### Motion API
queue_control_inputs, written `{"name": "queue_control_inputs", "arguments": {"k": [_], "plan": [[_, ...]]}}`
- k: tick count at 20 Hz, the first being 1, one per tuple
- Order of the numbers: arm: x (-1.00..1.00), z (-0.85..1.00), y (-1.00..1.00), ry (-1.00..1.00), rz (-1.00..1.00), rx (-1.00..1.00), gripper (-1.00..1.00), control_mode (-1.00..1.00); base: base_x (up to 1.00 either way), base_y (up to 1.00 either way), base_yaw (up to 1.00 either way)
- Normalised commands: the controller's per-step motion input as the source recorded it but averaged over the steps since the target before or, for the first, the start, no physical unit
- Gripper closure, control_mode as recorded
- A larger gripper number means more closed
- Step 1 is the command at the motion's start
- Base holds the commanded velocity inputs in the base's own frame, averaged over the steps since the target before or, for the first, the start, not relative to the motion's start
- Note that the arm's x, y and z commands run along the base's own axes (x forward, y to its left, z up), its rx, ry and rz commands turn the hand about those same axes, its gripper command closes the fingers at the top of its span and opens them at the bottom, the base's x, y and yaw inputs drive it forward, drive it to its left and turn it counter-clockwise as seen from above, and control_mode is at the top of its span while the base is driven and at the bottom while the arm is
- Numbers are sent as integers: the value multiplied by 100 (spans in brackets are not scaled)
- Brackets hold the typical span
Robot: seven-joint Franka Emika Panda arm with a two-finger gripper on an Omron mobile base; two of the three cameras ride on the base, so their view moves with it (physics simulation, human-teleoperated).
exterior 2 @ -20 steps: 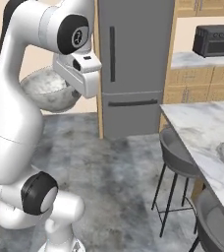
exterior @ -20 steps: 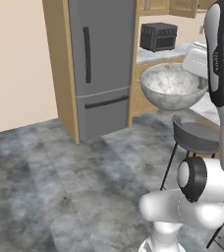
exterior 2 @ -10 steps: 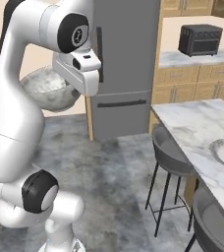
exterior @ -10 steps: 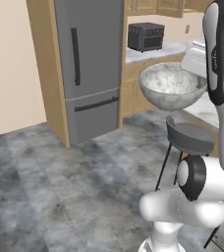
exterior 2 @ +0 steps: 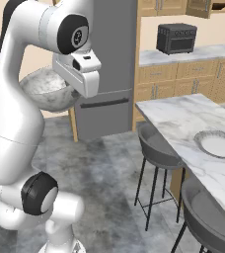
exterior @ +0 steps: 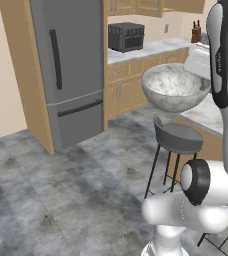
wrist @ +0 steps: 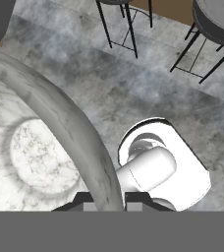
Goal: Move the bowls from the cabinet to the plates on the dining table.
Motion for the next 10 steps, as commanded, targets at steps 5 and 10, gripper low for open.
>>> {"name": "queue_control_inputs", "arguments": {"k": [5, 10], "plan": [[0, 0, 0, 0, 0, 0, 100, 100, 0, 0, -25], [0, 0, 0, 0, 0, 0, 100, 100, 0, 0, -25]]}}
